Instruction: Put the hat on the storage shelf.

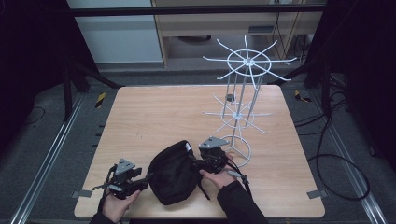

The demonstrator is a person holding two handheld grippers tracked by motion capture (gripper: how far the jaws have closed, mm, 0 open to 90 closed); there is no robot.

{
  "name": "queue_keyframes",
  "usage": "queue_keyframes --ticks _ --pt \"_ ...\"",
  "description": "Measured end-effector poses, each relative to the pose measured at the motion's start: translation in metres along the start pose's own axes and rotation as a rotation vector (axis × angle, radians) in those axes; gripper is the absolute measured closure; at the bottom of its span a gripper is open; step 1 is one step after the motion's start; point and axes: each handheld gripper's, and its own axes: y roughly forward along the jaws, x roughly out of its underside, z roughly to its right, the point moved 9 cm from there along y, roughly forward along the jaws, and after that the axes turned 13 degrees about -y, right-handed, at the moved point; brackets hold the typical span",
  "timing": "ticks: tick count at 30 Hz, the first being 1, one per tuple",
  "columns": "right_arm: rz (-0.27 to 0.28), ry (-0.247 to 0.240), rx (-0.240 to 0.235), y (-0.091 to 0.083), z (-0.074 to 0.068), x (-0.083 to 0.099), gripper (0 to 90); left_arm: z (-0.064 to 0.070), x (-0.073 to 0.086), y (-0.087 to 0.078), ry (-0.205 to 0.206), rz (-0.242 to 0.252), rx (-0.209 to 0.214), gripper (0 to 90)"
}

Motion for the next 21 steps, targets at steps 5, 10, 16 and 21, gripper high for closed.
queue_keyframes --ticks 5,10,16,21 --pt "-0.039 0.001 0.003 0.017 0.000 0.003 49.7 0.001 0.004 0.007 0.005 -0.034 -0.002 45.6" --pt "-0.074 0.008 -0.011 0.030 -0.002 0.009 56.3 0.001 0.008 0.013 0.001 -0.071 -0.001 51.5" --pt "-0.101 0.029 -0.044 0.038 -0.004 0.013 74.7 -0.001 0.016 0.018 -0.027 -0.134 0.002 60.5" --pt "-0.102 0.022 -0.050 0.035 -0.004 0.012 82.5 -0.005 0.017 0.019 -0.055 -0.153 -0.014 69.5"
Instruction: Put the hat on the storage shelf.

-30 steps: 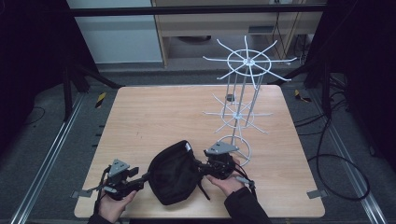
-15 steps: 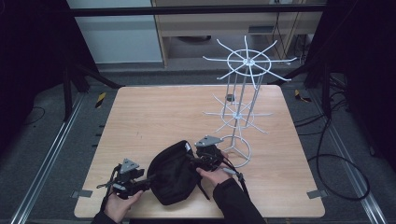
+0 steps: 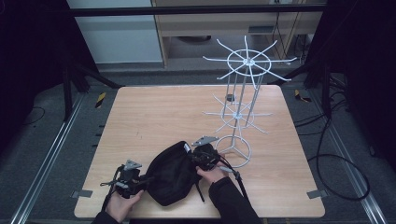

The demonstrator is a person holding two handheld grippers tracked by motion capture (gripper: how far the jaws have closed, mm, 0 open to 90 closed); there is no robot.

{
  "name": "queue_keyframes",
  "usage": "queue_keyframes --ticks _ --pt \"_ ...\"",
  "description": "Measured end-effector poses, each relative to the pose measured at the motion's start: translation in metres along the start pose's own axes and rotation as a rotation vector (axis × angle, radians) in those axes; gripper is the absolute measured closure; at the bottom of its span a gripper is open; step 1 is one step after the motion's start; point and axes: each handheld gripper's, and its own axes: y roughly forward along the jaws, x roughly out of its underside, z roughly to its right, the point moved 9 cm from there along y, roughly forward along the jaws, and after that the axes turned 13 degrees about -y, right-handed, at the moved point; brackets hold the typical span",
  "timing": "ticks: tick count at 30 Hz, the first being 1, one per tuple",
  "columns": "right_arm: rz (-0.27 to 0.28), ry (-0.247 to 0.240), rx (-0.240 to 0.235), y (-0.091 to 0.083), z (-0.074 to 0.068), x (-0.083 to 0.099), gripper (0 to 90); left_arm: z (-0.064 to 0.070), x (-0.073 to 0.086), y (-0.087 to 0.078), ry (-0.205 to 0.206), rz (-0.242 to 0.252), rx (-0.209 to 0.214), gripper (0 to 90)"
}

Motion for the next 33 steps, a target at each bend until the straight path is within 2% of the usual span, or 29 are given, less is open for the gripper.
queue_keyframes --ticks 3,4,5,6,9,13,15,18,19,21,25,28,33 --pt "0.031 -0.005 0.000 -0.007 -0.003 -0.005 82.8 -0.002 -0.002 0.000 -0.005 0.007 -0.003 75.5" --pt "0.068 -0.028 0.001 -0.014 -0.004 -0.009 82.8 -0.003 -0.006 -0.002 -0.007 0.031 -0.007 76.6" --pt "0.068 -0.028 0.001 -0.014 -0.004 -0.009 82.8 -0.003 -0.006 -0.002 -0.007 0.031 -0.007 77.5" --pt "0.112 -0.057 0.003 -0.023 -0.007 -0.014 82.9 -0.006 -0.013 -0.004 -0.019 0.062 -0.007 78.4" --pt "0.156 -0.074 0.001 -0.031 -0.009 -0.019 82.9 -0.010 -0.022 -0.004 -0.038 0.096 -0.016 79.3" --pt "0.239 -0.144 -0.017 -0.051 -0.021 -0.033 82.9 -0.014 -0.034 0.001 -0.060 0.123 -0.013 79.9" --pt "0.252 -0.175 -0.031 -0.056 -0.026 -0.036 82.9 -0.013 -0.042 0.005 -0.066 0.139 -0.015 79.8" --pt "0.257 -0.194 -0.053 -0.059 -0.033 -0.035 82.9 -0.012 -0.046 0.009 -0.066 0.149 -0.023 79.6" --pt "0.250 -0.214 -0.078 -0.061 -0.039 -0.031 82.9 -0.012 -0.049 0.012 -0.067 0.154 -0.028 79.4" --pt "0.247 -0.218 -0.087 -0.062 -0.041 -0.030 82.9 -0.012 -0.050 0.013 -0.066 0.153 -0.026 79.3" --pt "0.221 -0.237 -0.134 -0.062 -0.052 -0.014 82.8 -0.011 -0.054 0.018 -0.051 0.160 -0.022 79.0" --pt "0.200 -0.243 -0.139 -0.059 -0.054 -0.006 82.6 -0.010 -0.055 0.019 -0.041 0.161 -0.021 78.7" --pt "0.166 -0.218 -0.130 -0.053 -0.052 0.012 82.1 -0.008 -0.055 0.018 -0.033 0.166 -0.005 75.9"
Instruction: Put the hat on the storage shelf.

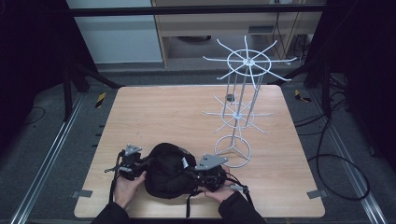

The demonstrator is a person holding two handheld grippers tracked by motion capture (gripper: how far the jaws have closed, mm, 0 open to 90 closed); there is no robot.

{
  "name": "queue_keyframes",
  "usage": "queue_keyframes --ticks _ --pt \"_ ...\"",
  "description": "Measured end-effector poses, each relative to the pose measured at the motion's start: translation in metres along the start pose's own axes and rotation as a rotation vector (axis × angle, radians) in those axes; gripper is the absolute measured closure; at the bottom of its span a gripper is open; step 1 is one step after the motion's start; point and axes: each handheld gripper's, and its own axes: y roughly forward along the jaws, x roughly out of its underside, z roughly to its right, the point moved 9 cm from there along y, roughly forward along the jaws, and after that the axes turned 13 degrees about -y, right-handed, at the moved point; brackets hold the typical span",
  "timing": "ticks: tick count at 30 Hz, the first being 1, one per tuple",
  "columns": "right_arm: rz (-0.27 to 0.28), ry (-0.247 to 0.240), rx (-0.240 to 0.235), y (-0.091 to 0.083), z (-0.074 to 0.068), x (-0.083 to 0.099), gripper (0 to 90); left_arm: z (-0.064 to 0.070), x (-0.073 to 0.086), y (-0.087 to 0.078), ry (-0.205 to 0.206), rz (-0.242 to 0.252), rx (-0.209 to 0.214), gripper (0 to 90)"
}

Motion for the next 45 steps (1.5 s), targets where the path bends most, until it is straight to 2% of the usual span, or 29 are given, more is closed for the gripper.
queue_keyframes --ticks 4,8,10,12,14,15,16,18,21,22,26,30,32,33,41,44,45 --pt "-0.022 0.013 0.023 0.002 0.002 0.007 82.0 0.000 -0.002 -0.006 -0.008 0.012 0.024 65.1" --pt "-0.028 0.030 0.040 0.003 0.004 0.010 82.0 0.000 -0.009 -0.023 -0.014 0.051 0.039 58.2" --pt "-0.029 0.036 0.045 0.003 0.004 0.012 81.8 0.002 -0.011 -0.031 -0.019 0.063 0.062 55.5" --pt "-0.028 0.040 0.046 0.003 0.004 0.013 81.5 0.008 -0.012 -0.038 -0.014 0.077 0.089 54.1" --pt "-0.023 0.050 0.044 0.003 0.003 0.013 80.8 0.019 -0.014 -0.045 -0.001 0.088 0.124 52.2" --pt "-0.023 0.051 0.045 0.003 0.003 0.013 80.6 0.028 -0.016 -0.048 0.014 0.096 0.145 51.6" --pt "-0.023 0.051 0.045 0.003 0.003 0.013 80.6 0.028 -0.016 -0.048 0.014 0.096 0.145 50.7" --pt "-0.021 0.052 0.043 0.004 0.003 0.014 80.0 0.040 -0.017 -0.050 0.034 0.101 0.171 49.9" --pt "-0.019 0.051 0.044 0.004 0.002 0.015 79.5 0.060 -0.015 -0.047 0.081 0.089 0.192 47.3" --pt "-0.019 0.051 0.044 0.004 0.002 0.015 79.5 0.060 -0.015 -0.047 0.081 0.089 0.192 46.7" --pt "-0.017 0.055 0.043 0.005 0.000 0.015 79.4 0.078 -0.014 -0.042 0.107 0.075 0.209 44.5" --pt "-0.012 0.057 0.043 0.005 0.000 0.015 79.4 0.093 -0.016 -0.037 0.124 0.078 0.205 42.8" --pt "-0.010 0.057 0.041 0.005 -0.001 0.015 79.3 0.100 -0.017 -0.035 0.129 0.073 0.209 41.6" --pt "-0.010 0.058 0.041 0.006 -0.001 0.015 79.3 0.107 -0.017 -0.031 0.121 0.060 0.224 41.4" --pt "-0.010 0.052 0.041 0.006 -0.003 0.015 79.5 0.127 -0.019 -0.014 0.120 0.025 0.228 40.1" --pt "-0.007 0.050 0.037 0.007 -0.004 0.014 79.7 0.129 -0.017 -0.010 0.119 0.013 0.225 39.7" --pt "-0.009 0.048 0.034 0.007 -0.005 0.014 79.9 0.130 -0.016 -0.006 0.119 0.009 0.211 39.3"
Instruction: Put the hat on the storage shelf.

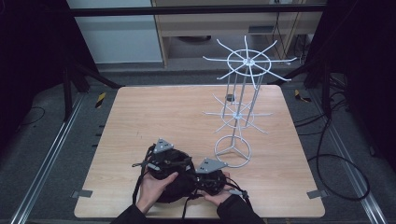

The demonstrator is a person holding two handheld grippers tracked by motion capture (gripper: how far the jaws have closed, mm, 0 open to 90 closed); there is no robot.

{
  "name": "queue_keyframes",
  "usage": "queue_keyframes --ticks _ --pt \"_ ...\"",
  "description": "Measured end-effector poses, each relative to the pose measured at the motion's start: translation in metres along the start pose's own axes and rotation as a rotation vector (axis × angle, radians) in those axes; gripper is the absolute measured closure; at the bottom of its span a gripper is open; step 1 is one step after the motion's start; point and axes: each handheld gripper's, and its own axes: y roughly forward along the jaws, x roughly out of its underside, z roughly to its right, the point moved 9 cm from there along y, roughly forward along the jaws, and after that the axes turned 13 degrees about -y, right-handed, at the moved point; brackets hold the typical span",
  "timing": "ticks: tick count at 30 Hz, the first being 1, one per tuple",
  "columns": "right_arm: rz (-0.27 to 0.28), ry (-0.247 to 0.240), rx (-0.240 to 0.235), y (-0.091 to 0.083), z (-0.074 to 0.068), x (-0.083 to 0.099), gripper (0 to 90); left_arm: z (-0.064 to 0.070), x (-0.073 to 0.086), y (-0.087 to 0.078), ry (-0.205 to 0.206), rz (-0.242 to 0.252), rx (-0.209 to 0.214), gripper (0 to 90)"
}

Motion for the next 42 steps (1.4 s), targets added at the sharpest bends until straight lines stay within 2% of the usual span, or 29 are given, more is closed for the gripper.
queue_keyframes --ticks 6,13,16,22,23,24,29,32,34,35,36,40,42 --pt "0.001 -0.011 -0.005 0.001 -0.002 -0.001 80.5 -0.004 0.005 0.005 -0.013 -0.022 -0.026 41.6" --pt "-0.005 -0.021 -0.018 0.004 -0.007 -0.001 80.8 -0.005 0.011 0.010 -0.046 -0.046 -0.022 45.4" --pt "-0.018 -0.025 -0.023 0.006 -0.008 0.001 80.5 -0.005 0.015 0.013 -0.066 -0.066 -0.011 51.6" --pt "-0.026 -0.036 -0.027 0.009 -0.011 0.002 80.0 -0.004 0.020 0.017 -0.068 -0.091 -0.011 54.6" --pt "-0.027 -0.037 -0.027 0.009 -0.011 0.002 79.9 -0.004 0.020 0.017 -0.072 -0.095 -0.005 56.1" --pt "-0.030 -0.039 -0.031 0.010 -0.012 0.003 79.7 -0.002 0.022 0.017 -0.082 -0.110 0.012 61.9" --pt "-0.036 -0.045 -0.037 0.012 -0.015 0.004 77.0 -0.002 0.024 0.016 -0.076 -0.129 0.012 72.9" --pt "-0.031 -0.039 -0.045 0.012 -0.016 0.003 74.2 -0.004 0.023 0.015 -0.070 -0.122 0.006 77.3" --pt "-0.019 -0.020 -0.081 0.009 -0.019 0.001 68.4 -0.006 0.022 0.013 -0.072 -0.116 0.008 80.3" --pt "-0.019 -0.020 -0.081 0.009 -0.019 0.001 68.4 -0.007 0.022 0.012 -0.073 -0.113 0.009 80.3" --pt "-0.009 -0.015 -0.101 0.003 -0.019 -0.001 64.7 -0.009 0.020 0.010 -0.079 -0.103 0.016 81.1" --pt "0.023 0.000 -0.102 -0.010 -0.013 -0.004 61.0 -0.010 0.015 0.003 -0.087 -0.079 0.036 81.5" --pt "0.067 0.024 -0.066 -0.025 0.000 -0.011 59.3 -0.009 0.010 -0.003 -0.081 -0.056 0.047 81.7"
